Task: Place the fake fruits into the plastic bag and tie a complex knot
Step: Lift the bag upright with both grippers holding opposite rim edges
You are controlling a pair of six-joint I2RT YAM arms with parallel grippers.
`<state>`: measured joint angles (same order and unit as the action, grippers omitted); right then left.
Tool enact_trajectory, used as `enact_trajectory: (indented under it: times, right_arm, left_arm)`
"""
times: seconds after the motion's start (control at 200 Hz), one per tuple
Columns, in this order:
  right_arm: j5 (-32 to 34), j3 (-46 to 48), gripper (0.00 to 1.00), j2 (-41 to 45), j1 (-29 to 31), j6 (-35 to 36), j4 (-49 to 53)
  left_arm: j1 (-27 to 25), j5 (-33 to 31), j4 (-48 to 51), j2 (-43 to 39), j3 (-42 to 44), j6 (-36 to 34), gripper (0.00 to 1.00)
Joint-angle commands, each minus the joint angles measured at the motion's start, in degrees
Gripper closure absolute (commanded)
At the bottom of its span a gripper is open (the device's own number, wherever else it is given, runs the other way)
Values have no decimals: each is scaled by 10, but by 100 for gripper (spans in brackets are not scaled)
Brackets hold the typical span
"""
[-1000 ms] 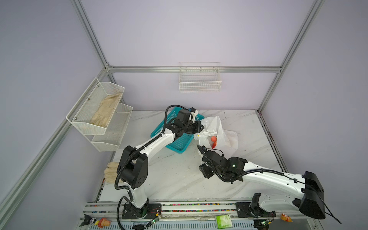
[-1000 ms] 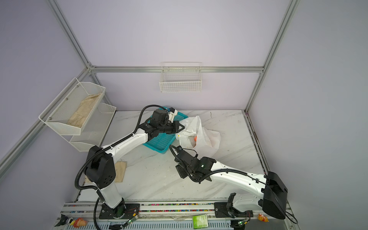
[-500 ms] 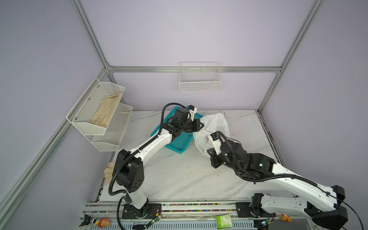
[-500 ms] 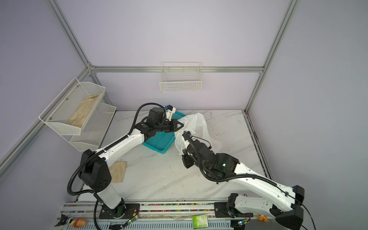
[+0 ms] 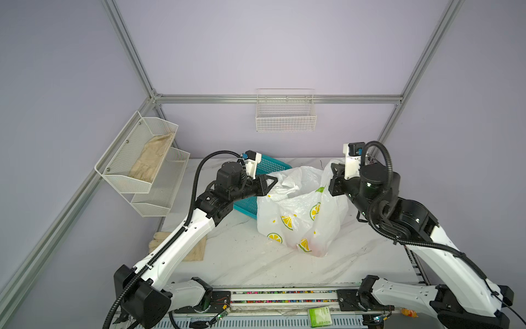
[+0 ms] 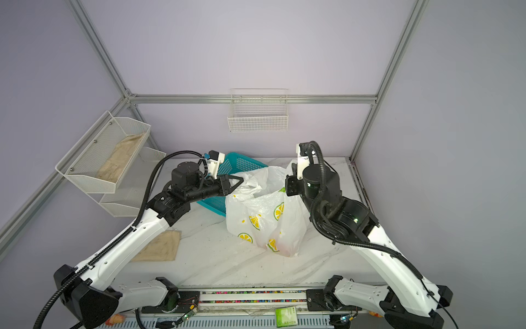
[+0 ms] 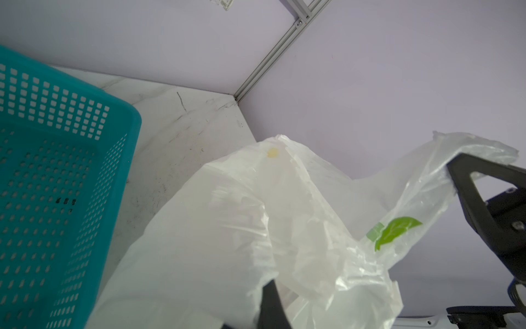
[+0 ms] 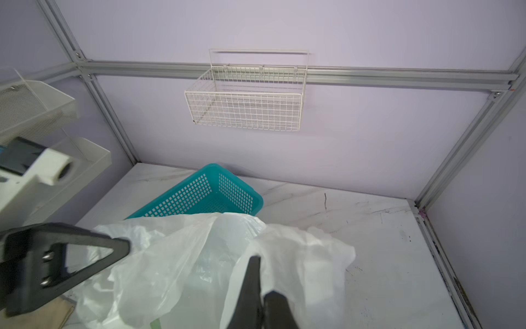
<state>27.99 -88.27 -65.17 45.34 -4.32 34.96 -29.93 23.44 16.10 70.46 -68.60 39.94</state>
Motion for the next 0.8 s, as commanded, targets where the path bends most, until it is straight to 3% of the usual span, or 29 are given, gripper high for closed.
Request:
enact_trajectory:
  times: [0.0, 0.115, 0.185, 0.28, 0.38, 0.475, 0.605, 0.795]
  right_arm:
    - [-48, -5, 100, -12, -35, 30, -19]
    - [-137, 4, 100, -47, -83, 37, -40]
    - [-192, 13, 100, -70, -110, 42, -57]
    - [-241, 25, 100, -92, -127, 47, -77]
    - [-268, 43, 100, -95, -128, 50, -98]
    - [-284, 49, 100, -95, -128, 51, -104]
    - [-285, 50, 100, -95, -128, 54, -107]
    - [-280, 41, 100, -101, -129, 51, -98]
  left_arm:
    - [2, -7, -6, -39, 68, 19, 100]
    - [2, -9, -8, -80, 120, 30, 100]
    - [2, -32, -13, -98, 148, 18, 94]
    - [3, -63, -7, -110, 154, -39, 74]
    - [3, -144, 33, -130, 129, -110, 47]
    - [2, -179, 25, -159, 116, -159, 34]
    - [-30, -161, -1, -167, 81, -247, 29]
    - [-186, -230, 79, -103, -14, -435, 33]
